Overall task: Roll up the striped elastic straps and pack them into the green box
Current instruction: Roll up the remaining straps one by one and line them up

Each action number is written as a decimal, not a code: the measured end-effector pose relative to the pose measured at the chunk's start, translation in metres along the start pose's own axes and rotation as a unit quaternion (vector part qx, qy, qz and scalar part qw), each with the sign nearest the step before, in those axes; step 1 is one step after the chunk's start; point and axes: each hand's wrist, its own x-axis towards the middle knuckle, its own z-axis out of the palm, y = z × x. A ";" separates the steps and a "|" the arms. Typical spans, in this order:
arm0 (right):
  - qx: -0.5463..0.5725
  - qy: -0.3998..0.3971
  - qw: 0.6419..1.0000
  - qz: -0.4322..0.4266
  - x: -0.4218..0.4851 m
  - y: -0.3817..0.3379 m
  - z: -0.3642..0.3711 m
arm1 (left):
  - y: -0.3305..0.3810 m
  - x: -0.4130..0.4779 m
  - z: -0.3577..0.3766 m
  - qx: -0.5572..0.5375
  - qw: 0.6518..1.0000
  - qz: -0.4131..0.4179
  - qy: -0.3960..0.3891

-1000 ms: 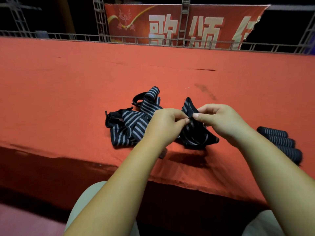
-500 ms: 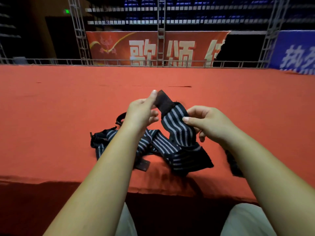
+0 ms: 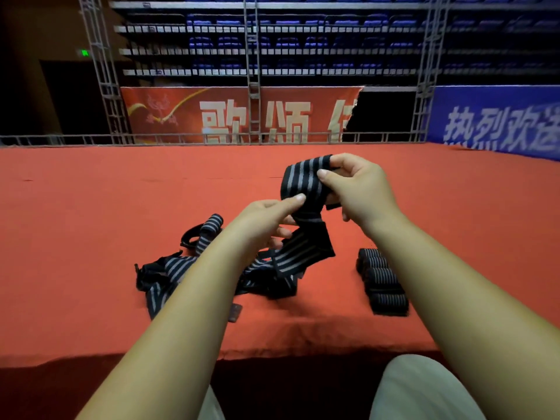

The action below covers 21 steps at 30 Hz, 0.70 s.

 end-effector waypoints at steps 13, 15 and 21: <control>-0.055 0.041 0.997 -0.028 0.035 -0.023 -0.008 | 0.025 0.000 0.008 0.072 0.990 0.123 0.020; -0.059 0.043 0.997 -0.019 0.041 -0.014 -0.008 | 0.020 0.008 0.001 0.101 0.987 0.125 -0.006; -0.025 0.022 0.999 0.040 0.047 0.010 -0.007 | 0.005 0.023 -0.006 0.067 0.991 0.100 -0.060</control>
